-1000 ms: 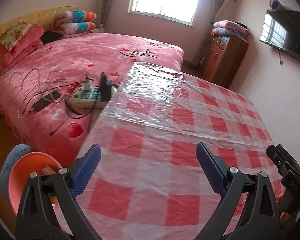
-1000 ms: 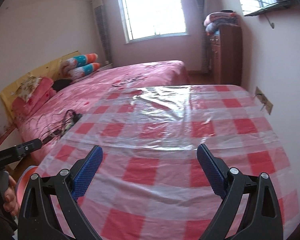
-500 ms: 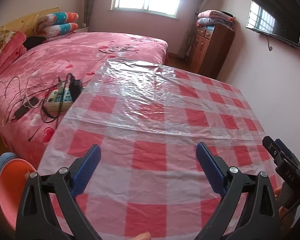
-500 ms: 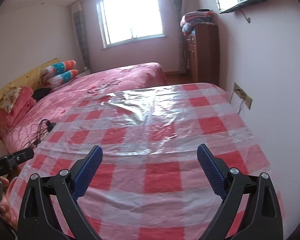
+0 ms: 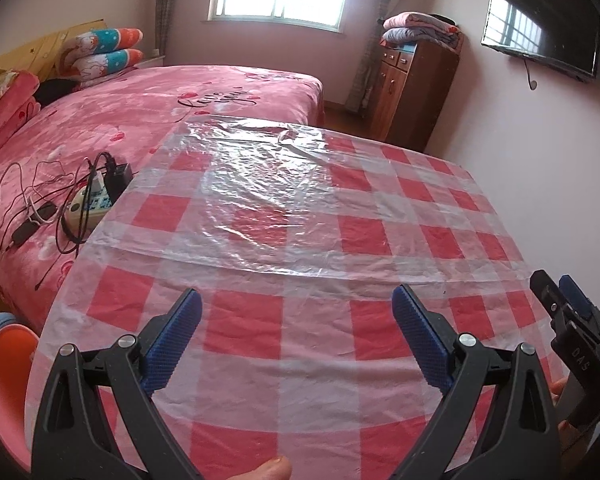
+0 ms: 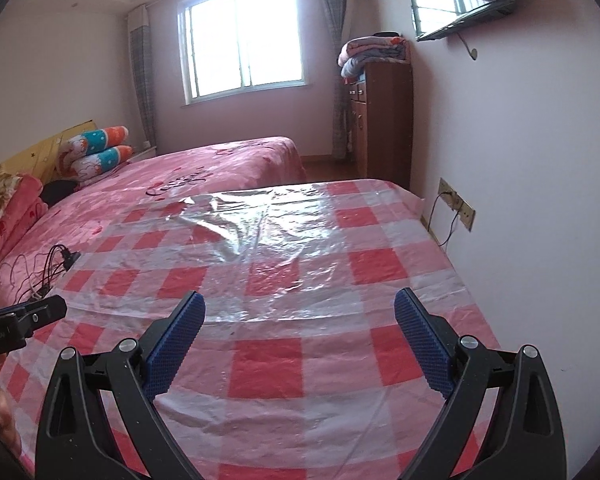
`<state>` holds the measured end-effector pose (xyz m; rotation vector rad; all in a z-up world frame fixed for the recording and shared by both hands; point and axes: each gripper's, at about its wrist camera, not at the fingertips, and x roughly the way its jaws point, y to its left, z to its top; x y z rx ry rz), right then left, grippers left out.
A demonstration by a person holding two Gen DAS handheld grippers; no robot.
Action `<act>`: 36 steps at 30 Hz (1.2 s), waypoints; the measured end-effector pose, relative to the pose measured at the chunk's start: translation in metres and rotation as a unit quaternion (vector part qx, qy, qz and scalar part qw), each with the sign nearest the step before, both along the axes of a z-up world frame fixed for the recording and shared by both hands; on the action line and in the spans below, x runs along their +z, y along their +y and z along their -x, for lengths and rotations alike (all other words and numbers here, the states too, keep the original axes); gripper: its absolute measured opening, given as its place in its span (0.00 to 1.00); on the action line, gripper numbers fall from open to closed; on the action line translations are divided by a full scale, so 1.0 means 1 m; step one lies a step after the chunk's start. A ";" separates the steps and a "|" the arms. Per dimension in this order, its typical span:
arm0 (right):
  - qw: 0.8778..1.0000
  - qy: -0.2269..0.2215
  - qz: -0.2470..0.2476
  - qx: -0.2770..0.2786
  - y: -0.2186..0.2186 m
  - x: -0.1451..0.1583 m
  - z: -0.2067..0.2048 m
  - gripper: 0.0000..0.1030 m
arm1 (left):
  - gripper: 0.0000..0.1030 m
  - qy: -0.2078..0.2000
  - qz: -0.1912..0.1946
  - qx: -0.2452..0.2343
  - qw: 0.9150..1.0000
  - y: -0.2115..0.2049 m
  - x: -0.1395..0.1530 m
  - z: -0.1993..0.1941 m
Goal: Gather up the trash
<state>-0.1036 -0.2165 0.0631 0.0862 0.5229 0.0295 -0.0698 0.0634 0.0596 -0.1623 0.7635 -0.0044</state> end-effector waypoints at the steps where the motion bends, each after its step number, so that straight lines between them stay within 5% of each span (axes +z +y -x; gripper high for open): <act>1: 1.000 0.000 0.000 -0.003 -0.002 0.000 -0.001 0.92 | 0.93 -0.001 -0.002 -0.002 1.000 -0.003 0.000 -0.001; 36: 0.999 -0.006 -0.010 -0.041 -0.039 -0.001 -0.001 0.92 | 0.93 -0.019 -0.021 -0.030 0.999 -0.044 0.004 -0.005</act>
